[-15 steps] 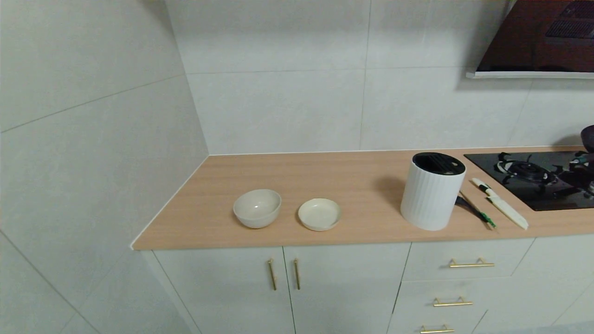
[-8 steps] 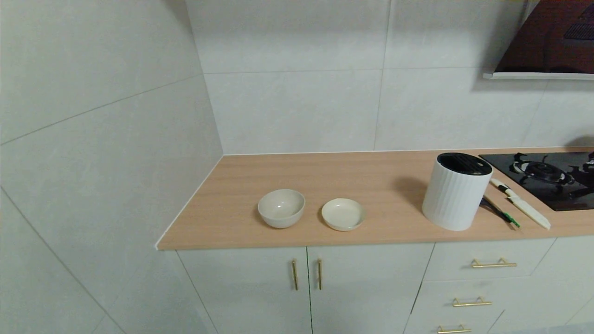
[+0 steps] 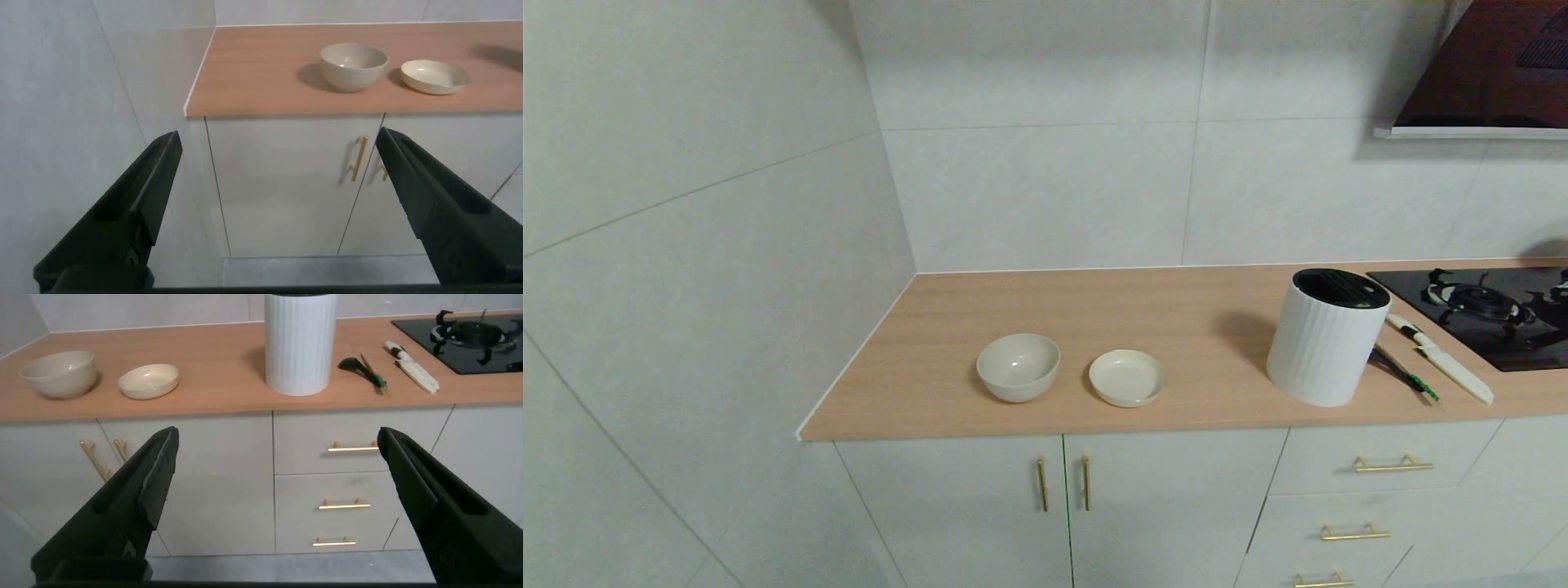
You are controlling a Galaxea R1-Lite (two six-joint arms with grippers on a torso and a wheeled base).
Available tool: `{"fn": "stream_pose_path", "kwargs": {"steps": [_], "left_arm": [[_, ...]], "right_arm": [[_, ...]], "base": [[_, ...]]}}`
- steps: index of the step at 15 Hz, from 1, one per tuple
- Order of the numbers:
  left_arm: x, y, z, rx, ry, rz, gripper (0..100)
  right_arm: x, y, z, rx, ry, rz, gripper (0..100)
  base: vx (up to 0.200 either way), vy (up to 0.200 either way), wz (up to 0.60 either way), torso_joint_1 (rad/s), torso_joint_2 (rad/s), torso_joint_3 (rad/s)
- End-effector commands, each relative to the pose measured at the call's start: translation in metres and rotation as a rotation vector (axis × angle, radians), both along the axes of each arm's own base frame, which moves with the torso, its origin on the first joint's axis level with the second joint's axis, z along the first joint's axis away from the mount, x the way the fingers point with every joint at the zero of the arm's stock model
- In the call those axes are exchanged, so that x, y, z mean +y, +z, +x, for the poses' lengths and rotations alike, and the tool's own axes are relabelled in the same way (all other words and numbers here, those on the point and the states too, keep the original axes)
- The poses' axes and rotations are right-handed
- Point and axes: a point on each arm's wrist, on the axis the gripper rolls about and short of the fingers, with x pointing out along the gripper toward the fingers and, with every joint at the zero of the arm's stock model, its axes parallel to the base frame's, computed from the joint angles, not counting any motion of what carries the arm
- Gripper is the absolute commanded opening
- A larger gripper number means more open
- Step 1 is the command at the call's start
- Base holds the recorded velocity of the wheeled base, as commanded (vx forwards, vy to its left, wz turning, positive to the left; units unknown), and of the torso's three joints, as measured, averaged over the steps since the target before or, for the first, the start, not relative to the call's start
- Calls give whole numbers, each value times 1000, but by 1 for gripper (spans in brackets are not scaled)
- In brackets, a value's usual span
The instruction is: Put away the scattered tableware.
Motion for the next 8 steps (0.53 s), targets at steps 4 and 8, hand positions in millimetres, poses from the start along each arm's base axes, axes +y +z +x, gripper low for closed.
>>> {"fn": "stream_pose_path", "kwargs": {"steps": [4, 8], "left_arm": [[0, 0, 0, 2, 1, 0, 100], [0, 0, 0, 2, 1, 0, 100]], "right_arm": [[0, 0, 0, 0, 0, 0, 100], [0, 0, 0, 0, 0, 0, 100]], "base": [[0, 0, 0, 0, 0, 0], [0, 0, 0, -85, 180, 99]]}}
